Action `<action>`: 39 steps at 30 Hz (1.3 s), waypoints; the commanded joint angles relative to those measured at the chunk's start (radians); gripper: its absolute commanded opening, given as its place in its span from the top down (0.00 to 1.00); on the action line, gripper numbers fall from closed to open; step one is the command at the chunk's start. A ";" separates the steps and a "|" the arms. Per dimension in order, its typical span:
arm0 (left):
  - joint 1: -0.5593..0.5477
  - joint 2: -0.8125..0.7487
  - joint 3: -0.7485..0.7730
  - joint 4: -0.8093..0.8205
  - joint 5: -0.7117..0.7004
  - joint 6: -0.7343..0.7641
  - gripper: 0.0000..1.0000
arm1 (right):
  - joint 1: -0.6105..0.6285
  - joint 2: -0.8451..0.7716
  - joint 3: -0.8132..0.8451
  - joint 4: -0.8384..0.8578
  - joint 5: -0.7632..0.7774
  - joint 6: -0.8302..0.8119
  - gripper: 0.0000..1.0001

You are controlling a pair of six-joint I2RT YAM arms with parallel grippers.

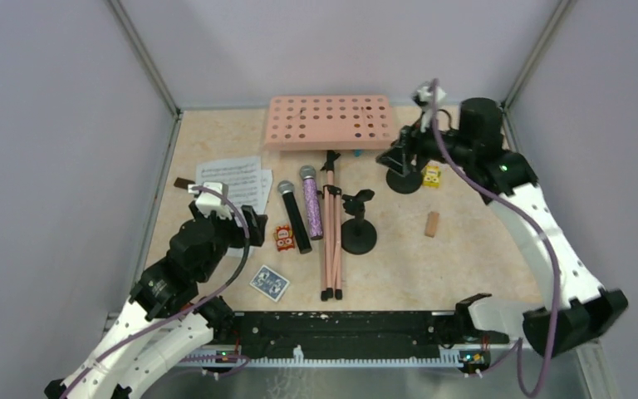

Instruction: Pack up the instrument practice props

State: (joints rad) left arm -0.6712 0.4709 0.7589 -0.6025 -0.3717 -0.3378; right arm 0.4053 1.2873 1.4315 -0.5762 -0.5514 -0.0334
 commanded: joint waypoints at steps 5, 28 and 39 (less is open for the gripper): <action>-0.003 -0.020 -0.023 0.040 -0.030 0.025 0.01 | -0.144 -0.479 -0.287 0.262 -0.013 0.184 0.33; -0.002 -0.061 -0.077 0.082 -0.045 0.039 0.01 | -0.145 -1.189 -0.654 0.045 0.801 0.244 0.31; -0.002 -0.077 -0.083 0.089 -0.042 0.036 0.01 | -0.145 -1.244 -0.739 -0.021 0.832 0.242 0.31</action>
State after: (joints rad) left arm -0.6716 0.4053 0.6872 -0.5747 -0.4126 -0.2932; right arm 0.2653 0.0746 0.7116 -0.5930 0.2489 0.2024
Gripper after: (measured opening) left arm 0.987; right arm 0.692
